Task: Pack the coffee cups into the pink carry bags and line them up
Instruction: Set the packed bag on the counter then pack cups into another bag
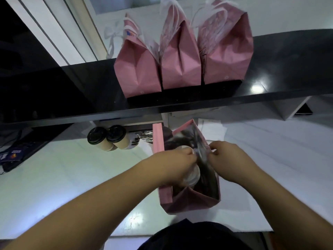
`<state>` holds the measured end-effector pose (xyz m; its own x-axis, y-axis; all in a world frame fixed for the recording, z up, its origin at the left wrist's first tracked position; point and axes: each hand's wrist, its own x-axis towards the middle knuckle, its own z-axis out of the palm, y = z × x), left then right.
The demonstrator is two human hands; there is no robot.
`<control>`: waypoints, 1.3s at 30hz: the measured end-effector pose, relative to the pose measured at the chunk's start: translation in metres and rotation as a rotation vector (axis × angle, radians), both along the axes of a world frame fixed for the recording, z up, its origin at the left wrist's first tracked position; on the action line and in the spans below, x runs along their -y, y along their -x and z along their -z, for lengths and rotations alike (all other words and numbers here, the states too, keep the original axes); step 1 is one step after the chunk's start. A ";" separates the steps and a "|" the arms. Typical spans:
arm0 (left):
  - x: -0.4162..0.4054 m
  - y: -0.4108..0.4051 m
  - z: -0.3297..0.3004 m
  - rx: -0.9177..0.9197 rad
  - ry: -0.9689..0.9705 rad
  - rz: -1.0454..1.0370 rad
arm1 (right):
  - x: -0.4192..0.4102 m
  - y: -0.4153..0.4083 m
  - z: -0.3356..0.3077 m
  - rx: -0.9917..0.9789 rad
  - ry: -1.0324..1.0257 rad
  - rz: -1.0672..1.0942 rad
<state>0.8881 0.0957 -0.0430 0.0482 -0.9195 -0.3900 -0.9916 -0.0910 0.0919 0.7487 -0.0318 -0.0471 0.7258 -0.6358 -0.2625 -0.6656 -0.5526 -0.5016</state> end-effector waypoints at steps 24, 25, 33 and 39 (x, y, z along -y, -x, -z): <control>-0.010 -0.003 0.065 0.002 0.157 0.284 | -0.002 -0.003 -0.001 -0.047 -0.002 0.021; -0.008 -0.004 0.068 -0.017 0.146 0.293 | -0.002 -0.005 -0.001 -0.053 0.016 0.022; -0.005 -0.006 0.080 -0.016 0.076 0.336 | -0.008 -0.020 0.003 -0.101 0.061 0.015; -0.002 -0.004 0.067 0.015 -0.024 0.276 | -0.008 -0.021 0.003 -0.130 0.064 0.027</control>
<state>0.8923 0.0982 -0.1104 -0.1970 -0.8893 -0.4127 -0.9804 0.1808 0.0783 0.7693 -0.0240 -0.0496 0.6707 -0.6731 -0.3115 -0.7377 -0.5621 -0.3739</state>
